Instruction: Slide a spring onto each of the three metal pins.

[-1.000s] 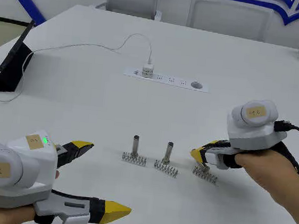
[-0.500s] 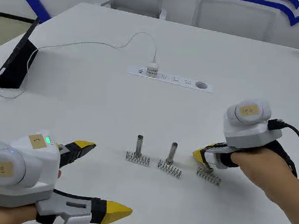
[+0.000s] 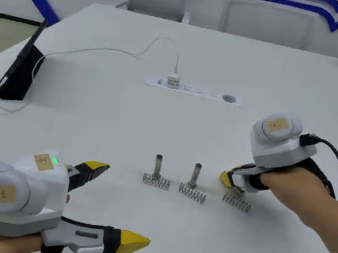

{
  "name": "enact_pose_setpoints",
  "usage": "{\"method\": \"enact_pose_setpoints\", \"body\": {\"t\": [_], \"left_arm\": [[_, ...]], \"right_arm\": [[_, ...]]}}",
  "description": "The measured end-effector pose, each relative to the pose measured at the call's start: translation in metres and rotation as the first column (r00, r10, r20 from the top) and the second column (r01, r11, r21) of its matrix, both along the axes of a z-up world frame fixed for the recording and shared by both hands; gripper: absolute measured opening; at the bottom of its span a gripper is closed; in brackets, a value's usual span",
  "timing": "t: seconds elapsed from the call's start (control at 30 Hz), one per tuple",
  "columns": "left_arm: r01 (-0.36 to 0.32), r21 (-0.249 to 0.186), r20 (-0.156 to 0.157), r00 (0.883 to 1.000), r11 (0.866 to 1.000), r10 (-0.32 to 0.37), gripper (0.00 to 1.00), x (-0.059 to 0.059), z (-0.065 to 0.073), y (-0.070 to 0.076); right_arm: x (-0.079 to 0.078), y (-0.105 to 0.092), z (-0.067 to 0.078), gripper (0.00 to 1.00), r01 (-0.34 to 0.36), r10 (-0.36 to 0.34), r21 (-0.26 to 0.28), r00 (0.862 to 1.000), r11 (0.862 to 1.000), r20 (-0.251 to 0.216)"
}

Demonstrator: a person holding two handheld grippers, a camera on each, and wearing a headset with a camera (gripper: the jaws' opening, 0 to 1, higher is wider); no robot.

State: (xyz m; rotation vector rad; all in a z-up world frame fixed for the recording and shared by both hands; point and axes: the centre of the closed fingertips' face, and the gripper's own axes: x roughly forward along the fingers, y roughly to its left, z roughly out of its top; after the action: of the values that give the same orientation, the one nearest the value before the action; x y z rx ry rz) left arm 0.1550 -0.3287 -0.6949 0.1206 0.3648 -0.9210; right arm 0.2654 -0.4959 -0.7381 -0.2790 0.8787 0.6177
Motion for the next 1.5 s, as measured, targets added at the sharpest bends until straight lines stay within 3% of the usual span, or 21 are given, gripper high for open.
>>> {"method": "enact_pose_setpoints", "body": {"t": [0.6, 0.9, 1.0, 1.5], "left_arm": [[0.007, 0.006, 0.006, 1.000, 1.000, -0.007, 0.95, 0.000, 0.001, -0.003], [-0.004, 0.008, 0.016, 1.000, 1.000, 0.003, 0.95, 0.001, 0.006, 0.000], [-0.008, 0.009, 0.022, 1.000, 1.000, 0.007, 0.95, 0.001, 0.008, 0.002], [0.002, 0.011, 0.037, 0.999, 1.000, -0.002, 0.95, -0.001, 0.014, -0.004]], "right_arm": [[-0.001, 0.000, -0.001, 0.09, -0.049, 0.042, -0.114, 0.997, 0.992, -0.064], [-0.002, -0.003, 0.000, 0.08, -0.017, 0.016, -0.075, 1.000, 0.997, -0.016], [-0.004, 0.000, 0.002, 0.08, -0.017, 0.016, -0.057, 1.000, 0.998, -0.019], [-0.017, -0.002, 0.031, 0.09, 0.012, -0.012, 0.002, 0.998, 1.000, 0.055]]}}
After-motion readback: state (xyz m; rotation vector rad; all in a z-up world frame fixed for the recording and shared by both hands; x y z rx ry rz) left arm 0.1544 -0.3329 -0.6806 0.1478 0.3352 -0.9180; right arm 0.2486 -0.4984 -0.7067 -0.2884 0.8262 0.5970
